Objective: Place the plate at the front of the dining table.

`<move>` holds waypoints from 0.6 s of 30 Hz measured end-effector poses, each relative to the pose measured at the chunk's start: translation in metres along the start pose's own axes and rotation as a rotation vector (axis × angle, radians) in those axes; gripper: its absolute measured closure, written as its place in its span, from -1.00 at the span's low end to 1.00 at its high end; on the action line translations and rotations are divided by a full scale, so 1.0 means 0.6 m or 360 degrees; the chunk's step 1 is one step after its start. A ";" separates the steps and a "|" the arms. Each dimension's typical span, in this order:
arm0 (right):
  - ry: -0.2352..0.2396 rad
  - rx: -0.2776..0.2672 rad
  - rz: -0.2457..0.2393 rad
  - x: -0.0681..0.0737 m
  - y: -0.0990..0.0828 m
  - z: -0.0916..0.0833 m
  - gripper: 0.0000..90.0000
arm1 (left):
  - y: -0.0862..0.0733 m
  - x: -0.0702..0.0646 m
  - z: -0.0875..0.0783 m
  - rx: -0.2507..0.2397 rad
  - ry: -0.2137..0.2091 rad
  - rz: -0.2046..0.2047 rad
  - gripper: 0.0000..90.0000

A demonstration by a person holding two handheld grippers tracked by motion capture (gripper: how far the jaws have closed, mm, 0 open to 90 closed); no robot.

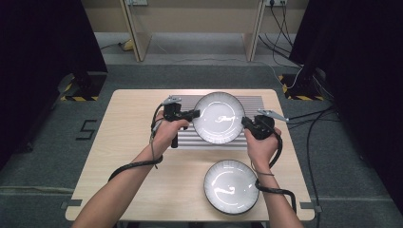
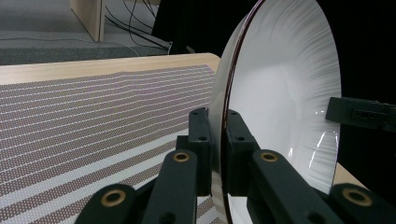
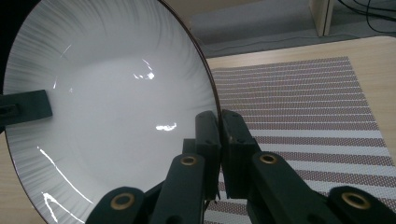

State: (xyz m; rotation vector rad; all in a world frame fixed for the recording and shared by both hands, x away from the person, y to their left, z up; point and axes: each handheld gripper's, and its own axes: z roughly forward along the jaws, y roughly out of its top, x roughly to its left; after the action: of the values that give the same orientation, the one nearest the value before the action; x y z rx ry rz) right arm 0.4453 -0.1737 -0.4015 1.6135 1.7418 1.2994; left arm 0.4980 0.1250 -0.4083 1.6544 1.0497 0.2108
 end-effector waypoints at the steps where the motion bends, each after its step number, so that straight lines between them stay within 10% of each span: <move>1: -0.0001 0.0000 0.0000 0.000 0.000 0.001 0.93 | 0.000 0.000 0.000 0.0000 0.0000 0.0000 0.85; 18: -0.0006 0.0016 0.0005 -0.001 0.004 0.017 0.93 | 0.002 0.011 0.008 0.0007 0.0018 -0.0012 0.85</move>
State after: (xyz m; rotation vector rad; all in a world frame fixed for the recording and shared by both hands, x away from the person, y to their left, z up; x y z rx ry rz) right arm 0.4549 -0.1711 -0.4046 1.6241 1.7470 1.2897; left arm 0.5054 0.1267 -0.4114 1.6549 1.0655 0.2132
